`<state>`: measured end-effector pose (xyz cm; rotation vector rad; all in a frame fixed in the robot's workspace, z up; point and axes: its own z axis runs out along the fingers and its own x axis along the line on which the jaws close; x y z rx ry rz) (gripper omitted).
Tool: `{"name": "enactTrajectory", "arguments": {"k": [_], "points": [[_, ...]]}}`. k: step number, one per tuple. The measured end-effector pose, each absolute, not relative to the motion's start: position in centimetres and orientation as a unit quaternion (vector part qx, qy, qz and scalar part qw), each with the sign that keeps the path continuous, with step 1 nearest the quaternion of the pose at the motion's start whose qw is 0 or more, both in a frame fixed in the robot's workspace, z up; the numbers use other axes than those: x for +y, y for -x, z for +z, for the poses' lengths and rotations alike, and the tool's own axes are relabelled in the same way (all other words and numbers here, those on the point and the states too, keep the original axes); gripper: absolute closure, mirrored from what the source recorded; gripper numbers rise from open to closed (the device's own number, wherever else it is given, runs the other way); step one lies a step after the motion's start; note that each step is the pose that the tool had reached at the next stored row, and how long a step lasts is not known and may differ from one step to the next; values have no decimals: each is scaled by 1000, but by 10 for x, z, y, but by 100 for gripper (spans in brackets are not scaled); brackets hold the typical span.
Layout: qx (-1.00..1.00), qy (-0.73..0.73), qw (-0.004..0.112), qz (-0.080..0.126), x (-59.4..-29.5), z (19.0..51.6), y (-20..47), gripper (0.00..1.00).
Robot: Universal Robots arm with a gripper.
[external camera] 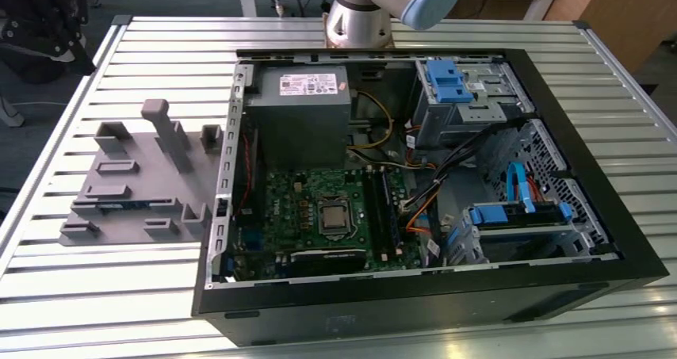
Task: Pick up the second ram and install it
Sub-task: 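Pick up the second ram and move it above second insertion slot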
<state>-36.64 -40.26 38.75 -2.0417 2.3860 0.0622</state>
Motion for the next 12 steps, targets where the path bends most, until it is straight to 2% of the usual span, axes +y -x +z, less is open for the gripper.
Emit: {"name": "enactTrajectory", "arguments": {"k": [12], "points": [[740,672,0,20,-404,386,369,89]]}}
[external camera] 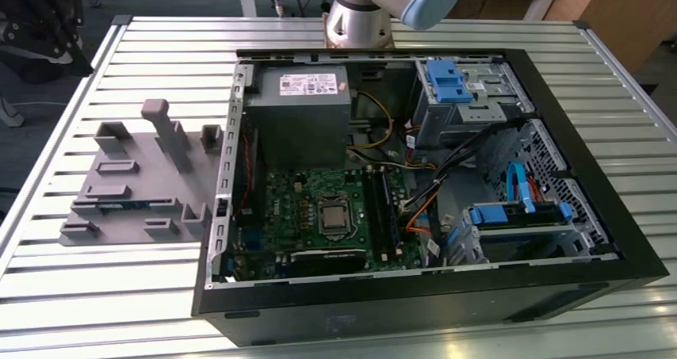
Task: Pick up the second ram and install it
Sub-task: 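Pick up the second ram and move it above second insertion slot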
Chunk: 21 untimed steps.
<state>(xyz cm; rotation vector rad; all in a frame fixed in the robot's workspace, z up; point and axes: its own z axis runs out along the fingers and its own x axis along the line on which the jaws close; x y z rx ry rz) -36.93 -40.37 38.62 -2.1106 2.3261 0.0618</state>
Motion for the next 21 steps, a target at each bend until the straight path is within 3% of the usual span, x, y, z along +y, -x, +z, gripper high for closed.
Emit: {"name": "enactTrajectory", "arguments": {"k": [5,6,8,9,21], "points": [[729,684,0,20,-405,386,372,89],[728,685,0,20,-405,386,374,84],[727,686,0,20,-405,385,377,84],[727,686,-1,20,-405,384,378,76],[730,684,0,20,-405,371,385,76]]}}
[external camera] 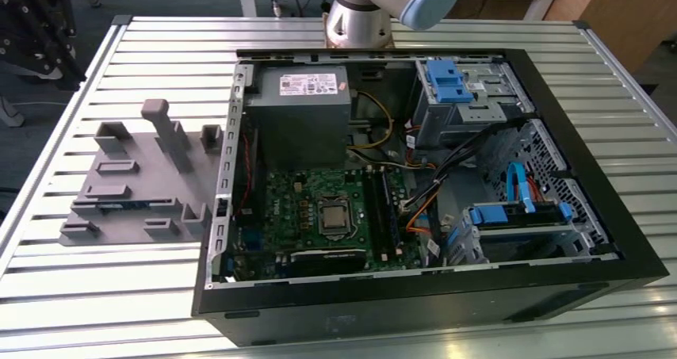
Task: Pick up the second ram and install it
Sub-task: 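Pick up the second ram and move it above second insertion slot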
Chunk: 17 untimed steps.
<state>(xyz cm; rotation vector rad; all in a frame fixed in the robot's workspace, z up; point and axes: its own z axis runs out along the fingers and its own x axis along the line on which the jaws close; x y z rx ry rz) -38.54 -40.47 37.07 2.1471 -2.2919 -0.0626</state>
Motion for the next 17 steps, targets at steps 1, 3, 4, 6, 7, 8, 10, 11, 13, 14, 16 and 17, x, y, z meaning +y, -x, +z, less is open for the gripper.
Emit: {"name": "enactTrajectory", "arguments": {"k": [1,3,4,6,7,8,10,11,13,14,16,17], "points": [[-730,-684,0,-20,-405,370,385,76],[-730,-684,0,-20,-406,368,385,76],[-730,-684,0,-20,-406,367,385,76],[-730,-683,0,-20,-407,365,385,76],[-730,-683,0,-20,-407,364,385,76],[-731,-682,0,-20,-407,363,386,76],[-736,-677,0,-20,-407,361,386,76],[-738,-674,0,-20,-407,360,386,76],[-740,-672,0,-20,-407,359,387,76],[-740,-672,0,-20,-407,359,387,76],[-740,-672,0,-20,-407,359,387,76],[-740,-672,0,-20,-407,359,387,76]]}}
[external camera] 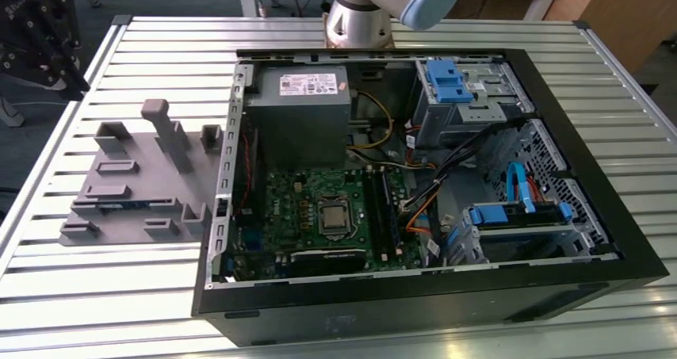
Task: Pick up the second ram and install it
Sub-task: 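Pick up the second ram and move it above second insertion slot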
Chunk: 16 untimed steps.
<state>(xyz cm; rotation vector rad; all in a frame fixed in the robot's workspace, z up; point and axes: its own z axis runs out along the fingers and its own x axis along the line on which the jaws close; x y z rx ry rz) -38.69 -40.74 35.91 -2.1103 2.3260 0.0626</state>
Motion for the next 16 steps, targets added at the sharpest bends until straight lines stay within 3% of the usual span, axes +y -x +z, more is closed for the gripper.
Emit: {"name": "enactTrajectory", "arguments": {"k": [16], "points": [[740,672,0,20,-416,351,399,76]]}}
